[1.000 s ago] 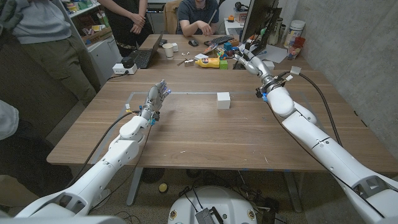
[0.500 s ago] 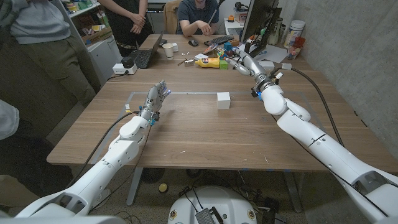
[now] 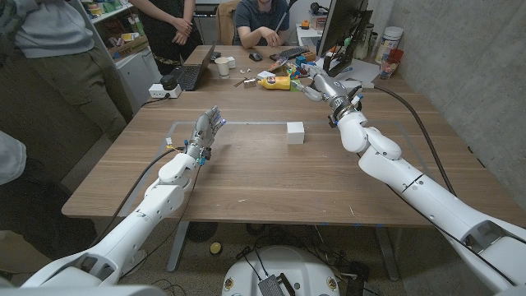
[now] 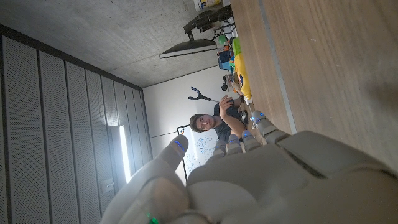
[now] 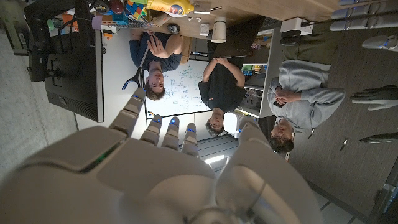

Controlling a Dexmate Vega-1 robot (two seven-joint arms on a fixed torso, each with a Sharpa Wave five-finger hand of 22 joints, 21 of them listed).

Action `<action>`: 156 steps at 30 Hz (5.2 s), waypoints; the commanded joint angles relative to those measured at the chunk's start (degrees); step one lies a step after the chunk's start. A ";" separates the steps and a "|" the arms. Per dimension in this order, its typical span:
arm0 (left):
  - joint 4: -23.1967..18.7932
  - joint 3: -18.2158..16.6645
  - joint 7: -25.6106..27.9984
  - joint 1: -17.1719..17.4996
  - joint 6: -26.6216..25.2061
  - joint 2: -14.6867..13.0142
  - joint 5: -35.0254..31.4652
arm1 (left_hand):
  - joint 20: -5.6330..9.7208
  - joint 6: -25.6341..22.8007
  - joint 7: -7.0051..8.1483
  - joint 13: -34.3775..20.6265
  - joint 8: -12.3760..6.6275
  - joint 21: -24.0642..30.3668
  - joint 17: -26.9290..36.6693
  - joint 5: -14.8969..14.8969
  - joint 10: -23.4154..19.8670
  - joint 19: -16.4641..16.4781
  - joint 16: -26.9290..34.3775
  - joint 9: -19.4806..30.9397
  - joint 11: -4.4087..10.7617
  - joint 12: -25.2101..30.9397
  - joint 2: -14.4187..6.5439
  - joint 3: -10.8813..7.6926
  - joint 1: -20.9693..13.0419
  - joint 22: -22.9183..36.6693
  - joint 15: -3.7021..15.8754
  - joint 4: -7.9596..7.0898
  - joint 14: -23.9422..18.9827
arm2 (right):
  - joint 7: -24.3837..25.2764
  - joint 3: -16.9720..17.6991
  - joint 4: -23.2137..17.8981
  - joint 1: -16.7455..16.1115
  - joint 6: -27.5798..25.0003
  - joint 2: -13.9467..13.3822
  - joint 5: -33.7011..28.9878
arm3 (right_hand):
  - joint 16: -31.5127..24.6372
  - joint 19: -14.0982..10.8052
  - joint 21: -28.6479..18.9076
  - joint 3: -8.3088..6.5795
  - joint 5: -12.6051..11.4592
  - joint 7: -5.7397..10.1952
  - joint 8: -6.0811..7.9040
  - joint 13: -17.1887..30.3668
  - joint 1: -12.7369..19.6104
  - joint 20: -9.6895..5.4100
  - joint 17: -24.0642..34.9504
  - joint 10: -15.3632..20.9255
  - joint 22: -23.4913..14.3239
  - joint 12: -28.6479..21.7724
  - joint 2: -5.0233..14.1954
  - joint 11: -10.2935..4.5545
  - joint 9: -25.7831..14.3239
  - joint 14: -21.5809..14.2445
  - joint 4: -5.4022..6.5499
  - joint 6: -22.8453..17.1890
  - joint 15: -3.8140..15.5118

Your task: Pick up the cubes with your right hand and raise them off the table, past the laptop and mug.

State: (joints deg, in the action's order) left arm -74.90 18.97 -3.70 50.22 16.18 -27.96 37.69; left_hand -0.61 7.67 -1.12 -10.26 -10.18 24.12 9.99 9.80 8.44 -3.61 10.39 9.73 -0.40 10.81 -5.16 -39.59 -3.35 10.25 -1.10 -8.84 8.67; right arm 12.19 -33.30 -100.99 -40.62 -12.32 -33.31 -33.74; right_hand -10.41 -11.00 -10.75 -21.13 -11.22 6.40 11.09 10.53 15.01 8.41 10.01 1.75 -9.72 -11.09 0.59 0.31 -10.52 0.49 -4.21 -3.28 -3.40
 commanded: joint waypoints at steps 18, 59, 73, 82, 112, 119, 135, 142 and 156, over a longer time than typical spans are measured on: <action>-0.10 0.10 0.27 0.07 -0.02 0.10 0.03 | -0.34 0.35 -0.01 -0.12 -0.15 -0.20 0.15 0.29 0.49 -0.04 0.27 0.26 0.09 0.23 -3.86 -0.24 0.51 0.29 -0.04 -0.20 0.47 | -8.95 -5.33 -0.68 3.22 -8.28 0.71 -10.02 | -0.38 -3.07 -0.99 0.40 0.28 5.73 0.16 0.41 2.52 1.24 0.20 -0.37 -0.21 0.03 -1.45 -0.63 -0.30 0.24 -2.55 0.10 -0.77; 0.62 0.05 0.14 -0.38 -0.35 0.14 0.20 | -0.41 0.45 -0.09 -0.12 -0.14 -0.57 0.12 0.31 0.63 0.01 0.26 0.26 0.01 0.20 -3.84 -0.23 0.60 0.31 -0.03 -0.14 0.49 | -28.30 -12.34 4.70 10.95 -8.22 2.68 -15.66 | -0.09 -2.73 0.04 3.02 -0.79 6.09 -0.91 0.07 4.62 3.85 0.27 -10.46 -0.07 0.96 -4.35 -5.93 -0.05 3.65 -3.85 6.26 -1.54; 0.22 -0.15 0.69 0.06 -0.85 -0.14 0.34 | -0.43 0.40 -0.16 -0.12 -0.16 -0.71 0.12 0.31 0.62 0.05 0.26 0.26 -0.02 0.21 -3.81 -0.21 0.64 0.32 -0.06 -0.14 0.49 | -34.93 -14.46 8.62 14.04 -5.90 4.14 -15.81 | 0.17 -2.00 0.28 4.01 -1.61 6.07 -1.37 0.03 5.57 3.91 0.30 -13.72 -0.04 1.00 -5.15 -5.84 -0.05 5.82 -3.87 11.00 -1.59; 0.71 -0.02 0.32 -0.29 -0.71 0.00 0.33 | -0.44 0.44 -0.11 -0.12 -0.15 -0.83 0.12 0.31 0.62 0.02 0.27 0.26 0.00 0.22 -3.78 -0.19 0.69 0.32 -0.08 -0.15 0.50 | -35.64 -14.63 8.80 13.99 -5.02 3.98 -16.30 | -0.28 -2.02 0.19 4.11 -1.88 6.11 -0.86 0.03 6.01 3.80 0.29 -12.71 -0.05 0.37 -4.94 -5.95 -0.10 5.02 -3.81 10.82 -1.33; -1.75 0.01 1.68 0.91 -1.08 -0.38 -0.18 | -0.50 0.39 -0.26 -0.12 -0.17 -1.14 0.13 0.33 0.61 0.23 0.26 0.26 -0.16 0.25 -3.83 -0.16 0.81 0.34 -0.11 -0.18 0.55 | -43.64 -16.72 12.46 16.59 -1.84 3.71 -18.22 | -1.15 -8.71 -1.56 3.53 -3.25 6.24 0.32 0.11 11.32 3.41 0.23 -12.30 -0.19 0.01 -3.22 -4.27 -0.35 1.48 -4.52 8.79 -0.45; -2.23 -0.08 1.85 1.24 -1.12 -0.50 -0.17 | -0.53 0.34 -0.26 -0.12 -0.19 -1.21 0.13 0.33 0.59 0.26 0.29 0.26 -0.22 0.26 -3.84 -0.15 0.84 0.34 -0.14 -0.21 0.48 | -45.69 -17.15 12.98 17.26 -1.37 3.92 -18.72 | -1.19 -13.98 -2.53 3.19 -3.59 6.26 0.57 0.17 14.79 3.27 0.22 -11.89 -0.23 -0.17 -2.54 -4.10 -0.53 -0.17 -4.92 7.96 0.11; -2.42 -0.10 1.80 1.31 -1.29 -0.58 -0.11 | -0.55 0.10 -0.30 -0.12 -0.27 -1.36 0.16 0.32 0.51 0.35 0.30 0.27 -0.18 0.30 -3.81 -0.09 0.95 0.35 -0.16 -0.29 0.48 | -41.37 -15.45 11.61 15.46 -0.44 3.28 -17.89 | -3.35 -38.55 -4.78 4.22 -3.78 6.31 3.40 0.48 33.40 -9.94 0.87 2.24 -0.38 -2.34 1.97 -7.66 -1.31 -15.52 -4.88 -8.37 6.60; -2.16 -0.16 1.77 1.17 -1.22 -0.49 -0.04 | -0.56 -0.02 -0.36 -0.12 -0.31 -1.41 0.16 0.33 0.53 0.41 0.31 0.28 -0.23 0.29 -3.82 -0.07 1.00 0.36 -0.19 -0.32 0.48 | -41.59 -15.66 12.09 15.93 -0.39 3.56 -18.04 | -4.75 -42.52 -5.09 4.51 -4.50 6.33 4.21 0.92 40.44 -13.57 1.92 8.45 -0.61 -3.48 5.53 -8.63 -1.51 -20.28 -4.56 -15.41 9.45; -2.05 -0.27 1.75 1.11 -1.19 -0.52 0.04 | -0.54 -0.05 -0.40 -0.12 -0.29 -1.53 0.19 0.34 0.59 0.46 0.32 0.29 -0.25 0.27 -3.91 -0.05 1.09 0.36 -0.20 -0.42 0.48 | -43.30 -15.97 13.22 16.95 0.42 4.02 -17.55 | -11.55 -47.09 -7.29 3.34 -4.23 4.31 7.40 4.07 47.06 -18.63 6.33 25.46 -1.50 -9.30 9.30 -6.62 -1.95 -35.78 -3.66 -31.31 16.08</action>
State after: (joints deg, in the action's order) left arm -77.10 18.78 -1.91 51.43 14.95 -28.47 37.58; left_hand -1.14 7.46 -1.32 -10.25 -10.17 22.66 9.99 9.80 8.75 -3.09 10.39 9.73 -0.72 10.81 -5.06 -39.59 -2.82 10.55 -1.10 -8.85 8.67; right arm -30.52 -49.18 -88.43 -24.07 -12.72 -29.46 -51.80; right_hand -20.21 -57.00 -17.30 -16.91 -15.49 12.02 17.58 13.69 57.14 -8.54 14.81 19.44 -10.81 -16.69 6.44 -3.11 -12.40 -27.28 -8.49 -31.38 -0.19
